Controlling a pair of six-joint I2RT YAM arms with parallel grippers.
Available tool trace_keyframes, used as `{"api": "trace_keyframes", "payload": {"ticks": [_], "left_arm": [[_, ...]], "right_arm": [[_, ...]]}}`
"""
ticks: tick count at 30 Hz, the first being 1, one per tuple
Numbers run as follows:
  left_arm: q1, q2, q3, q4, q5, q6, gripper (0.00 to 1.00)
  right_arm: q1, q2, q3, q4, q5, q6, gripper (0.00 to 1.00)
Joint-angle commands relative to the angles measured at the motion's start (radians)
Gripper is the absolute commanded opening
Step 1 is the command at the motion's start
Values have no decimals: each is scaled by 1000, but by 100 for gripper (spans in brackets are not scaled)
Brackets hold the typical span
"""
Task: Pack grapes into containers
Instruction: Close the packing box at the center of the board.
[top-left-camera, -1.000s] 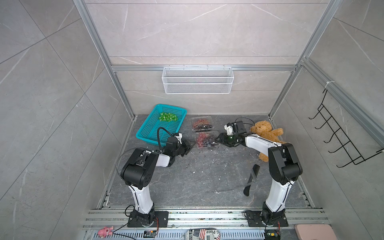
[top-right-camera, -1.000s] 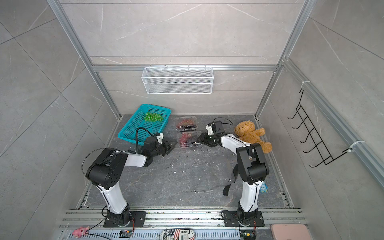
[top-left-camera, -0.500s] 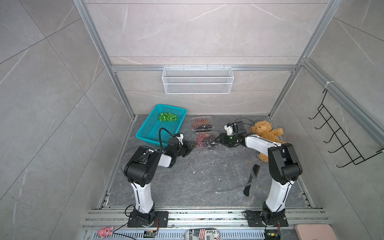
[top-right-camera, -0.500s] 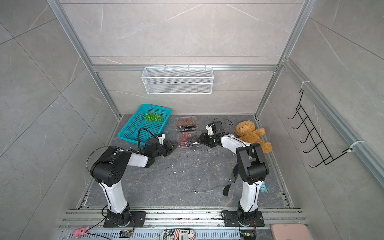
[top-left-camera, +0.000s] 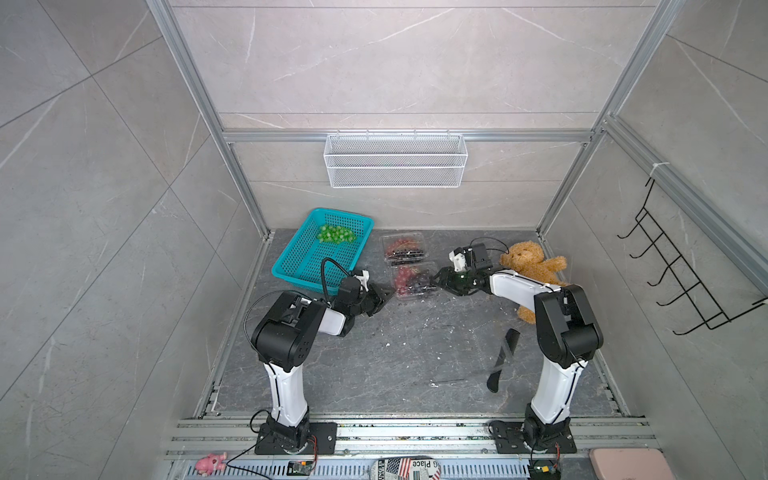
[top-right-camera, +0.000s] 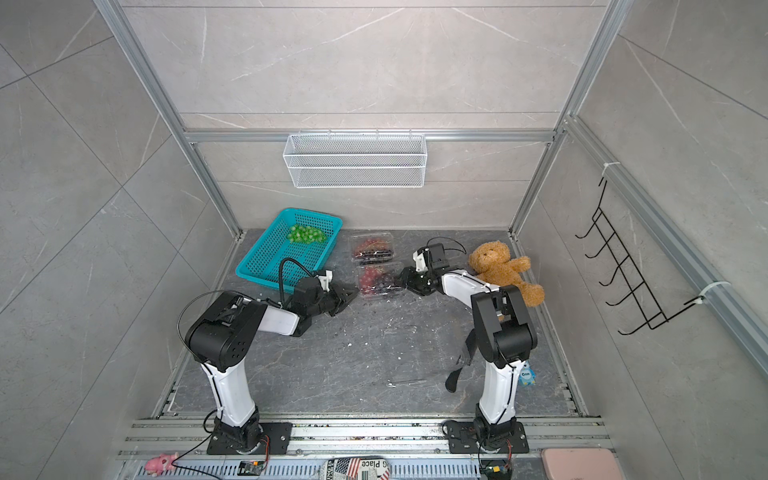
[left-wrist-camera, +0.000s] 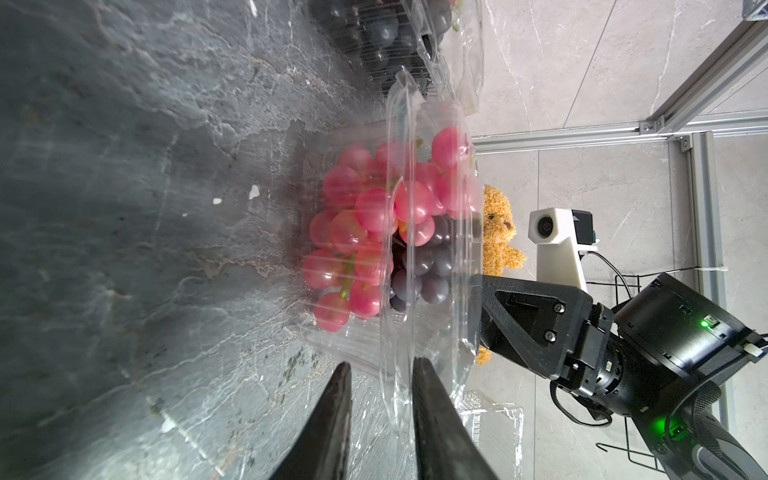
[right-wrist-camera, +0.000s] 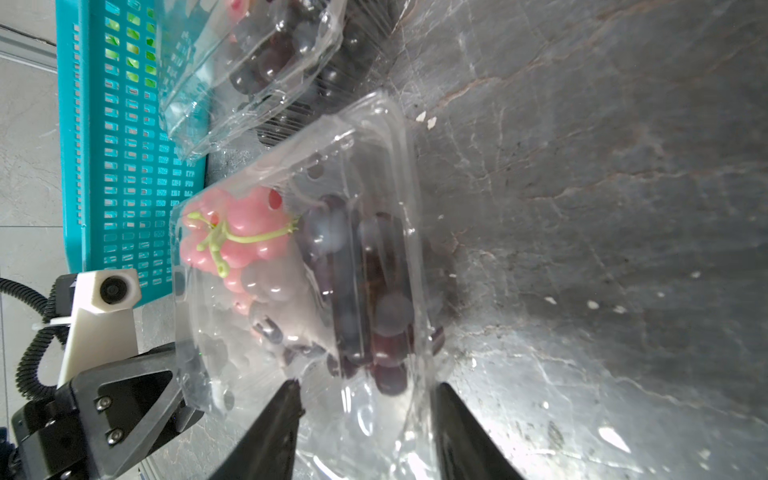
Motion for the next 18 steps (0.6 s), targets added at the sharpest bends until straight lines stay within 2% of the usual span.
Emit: {"api": "trace_keyframes", "payload": {"ticks": [1,18], "left_arm": [[-15,-4,-17,50,-12,-6,26],[-41,-49,-78,81,-21,-25,21]], "right_arm": [[1,18,-25,10,-15,20,52],[2,22,-36,9,-3,70,47]]}}
